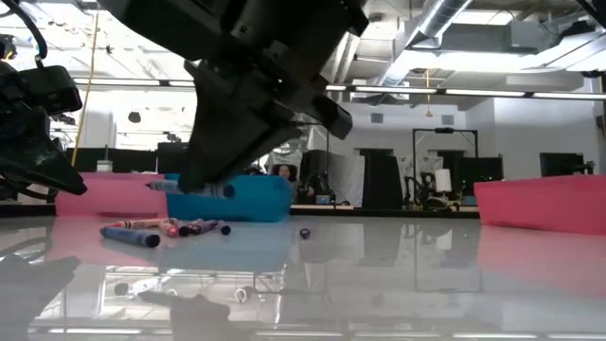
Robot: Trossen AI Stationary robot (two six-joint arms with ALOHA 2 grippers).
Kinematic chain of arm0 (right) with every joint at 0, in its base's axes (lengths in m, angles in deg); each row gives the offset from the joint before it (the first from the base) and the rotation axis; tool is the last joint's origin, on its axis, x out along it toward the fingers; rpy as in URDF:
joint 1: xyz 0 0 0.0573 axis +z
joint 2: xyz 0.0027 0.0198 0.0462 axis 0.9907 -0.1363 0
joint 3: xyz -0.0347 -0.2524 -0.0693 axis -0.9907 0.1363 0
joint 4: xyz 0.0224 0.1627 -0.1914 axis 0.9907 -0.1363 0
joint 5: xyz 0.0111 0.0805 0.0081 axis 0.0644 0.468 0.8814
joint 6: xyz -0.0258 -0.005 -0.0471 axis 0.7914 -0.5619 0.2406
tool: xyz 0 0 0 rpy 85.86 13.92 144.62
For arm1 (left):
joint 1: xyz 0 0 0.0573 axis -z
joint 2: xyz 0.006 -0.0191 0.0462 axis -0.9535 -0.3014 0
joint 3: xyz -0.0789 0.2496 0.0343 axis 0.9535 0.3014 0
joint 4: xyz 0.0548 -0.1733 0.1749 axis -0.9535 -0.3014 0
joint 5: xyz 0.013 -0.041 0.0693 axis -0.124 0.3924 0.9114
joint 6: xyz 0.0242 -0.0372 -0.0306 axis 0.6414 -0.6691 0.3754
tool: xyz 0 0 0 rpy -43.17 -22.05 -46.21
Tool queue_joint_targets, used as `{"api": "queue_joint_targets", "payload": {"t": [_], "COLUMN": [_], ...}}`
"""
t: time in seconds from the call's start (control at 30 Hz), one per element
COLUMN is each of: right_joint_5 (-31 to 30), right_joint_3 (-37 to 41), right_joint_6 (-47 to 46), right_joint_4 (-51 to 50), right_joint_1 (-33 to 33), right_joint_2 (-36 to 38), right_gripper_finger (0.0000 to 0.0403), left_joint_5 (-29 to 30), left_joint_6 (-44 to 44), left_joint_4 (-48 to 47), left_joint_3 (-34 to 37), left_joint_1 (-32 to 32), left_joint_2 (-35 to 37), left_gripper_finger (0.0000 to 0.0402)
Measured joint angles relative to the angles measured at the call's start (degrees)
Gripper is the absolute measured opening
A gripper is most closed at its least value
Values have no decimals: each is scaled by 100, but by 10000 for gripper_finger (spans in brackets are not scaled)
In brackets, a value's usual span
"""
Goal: Sort crayons
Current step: Put the blue crayon into the large red bin
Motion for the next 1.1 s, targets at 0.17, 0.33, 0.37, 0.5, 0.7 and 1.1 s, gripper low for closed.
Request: {"api": "queue_joint_targets", "payload": {"t": [0.17,0.33,0.37,0.5,0.7,1.1], "right_joint_5": [-126,-128,-128,-130,-124,260], "right_joint_3": [-12,-18,-19,-19,-21,-21], "right_joint_6": [452,954,1079,1530,1845,2201], "right_joint_4": [397,928,1022,1422,1780,2395], "right_joint_1": [-92,-284,-329,-537,-930,-1471], "right_joint_2": [2,4,7,11,13,21], "right_gripper_finger": [3,3,3,3,2,2], "left_joint_5": [4,8,9,13,15,22], "left_joint_6": [2,21,20,22,22,109], "left_joint_4": [0,0,0,0,0,-6], "left_joint_3": [0,0,0,0,0,0], "left_joint_1": [0,0,0,1,-1,-1], "left_joint_2": [0,0,0,0,0,0], "left_gripper_finger": [102,102,102,102,102,102]}}
